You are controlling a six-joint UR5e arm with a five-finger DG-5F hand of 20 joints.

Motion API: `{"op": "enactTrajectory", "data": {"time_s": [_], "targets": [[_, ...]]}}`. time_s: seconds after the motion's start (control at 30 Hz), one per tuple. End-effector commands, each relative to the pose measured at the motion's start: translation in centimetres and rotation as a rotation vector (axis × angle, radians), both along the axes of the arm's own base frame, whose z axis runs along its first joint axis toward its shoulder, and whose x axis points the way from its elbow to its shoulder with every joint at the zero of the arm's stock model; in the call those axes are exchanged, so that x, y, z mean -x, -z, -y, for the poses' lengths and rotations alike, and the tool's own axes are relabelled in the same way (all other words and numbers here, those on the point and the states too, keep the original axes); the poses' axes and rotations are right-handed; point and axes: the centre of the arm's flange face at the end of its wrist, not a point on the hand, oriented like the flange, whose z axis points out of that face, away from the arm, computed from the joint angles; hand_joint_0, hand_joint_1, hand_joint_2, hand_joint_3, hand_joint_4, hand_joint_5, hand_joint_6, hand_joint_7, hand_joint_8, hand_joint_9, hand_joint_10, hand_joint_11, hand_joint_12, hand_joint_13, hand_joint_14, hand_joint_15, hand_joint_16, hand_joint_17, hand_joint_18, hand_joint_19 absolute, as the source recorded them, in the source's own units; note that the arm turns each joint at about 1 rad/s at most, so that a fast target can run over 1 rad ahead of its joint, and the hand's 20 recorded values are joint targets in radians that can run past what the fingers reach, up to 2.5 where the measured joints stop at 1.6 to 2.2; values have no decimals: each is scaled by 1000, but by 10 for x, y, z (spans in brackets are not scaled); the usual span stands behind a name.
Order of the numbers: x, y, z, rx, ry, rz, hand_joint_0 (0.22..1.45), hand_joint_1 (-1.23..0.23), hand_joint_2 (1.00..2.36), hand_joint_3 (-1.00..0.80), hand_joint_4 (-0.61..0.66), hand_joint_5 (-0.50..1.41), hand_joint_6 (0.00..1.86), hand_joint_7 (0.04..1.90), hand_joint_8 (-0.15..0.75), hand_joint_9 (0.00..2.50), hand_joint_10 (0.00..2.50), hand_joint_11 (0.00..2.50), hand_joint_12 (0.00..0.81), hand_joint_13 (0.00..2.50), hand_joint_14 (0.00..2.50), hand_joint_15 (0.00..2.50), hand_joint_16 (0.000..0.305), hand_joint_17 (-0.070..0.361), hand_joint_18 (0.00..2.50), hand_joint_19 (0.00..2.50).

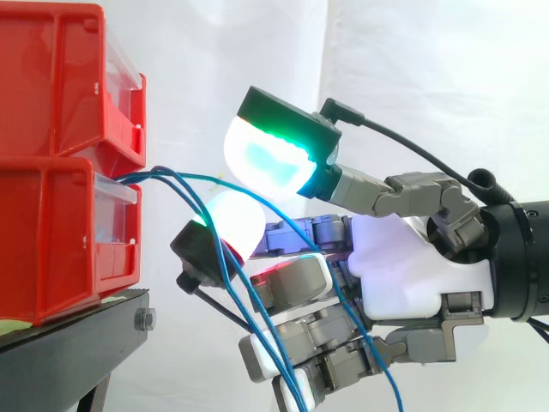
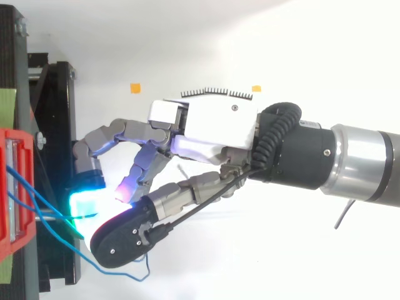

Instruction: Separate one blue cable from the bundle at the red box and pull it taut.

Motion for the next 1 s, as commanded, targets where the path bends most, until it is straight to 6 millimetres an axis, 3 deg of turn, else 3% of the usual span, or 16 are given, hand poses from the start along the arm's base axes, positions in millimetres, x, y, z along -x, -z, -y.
{"op": "enactTrajectory", "data": {"time_s": [0.0,0.4,0.8,0.97], "targets": [[0,0,0,0,1,0,441,-737,1000,-500,41,-125,742,1228,299,1179,26,1323,439,1024,26,735,62,140,870,727],[-2,-3,0,-1,1,6,590,-636,1000,-500,-7,-117,711,1300,251,1178,31,1371,399,1001,28,765,52,118,784,792],[-2,-5,-1,0,1,9,566,-678,1026,-101,-32,-143,838,1316,265,1177,31,1383,406,998,29,765,54,121,781,791],[-2,-5,-1,0,1,9,561,-704,1013,-334,2,-146,837,1274,271,1160,29,1363,408,980,28,755,55,123,766,793]]}}
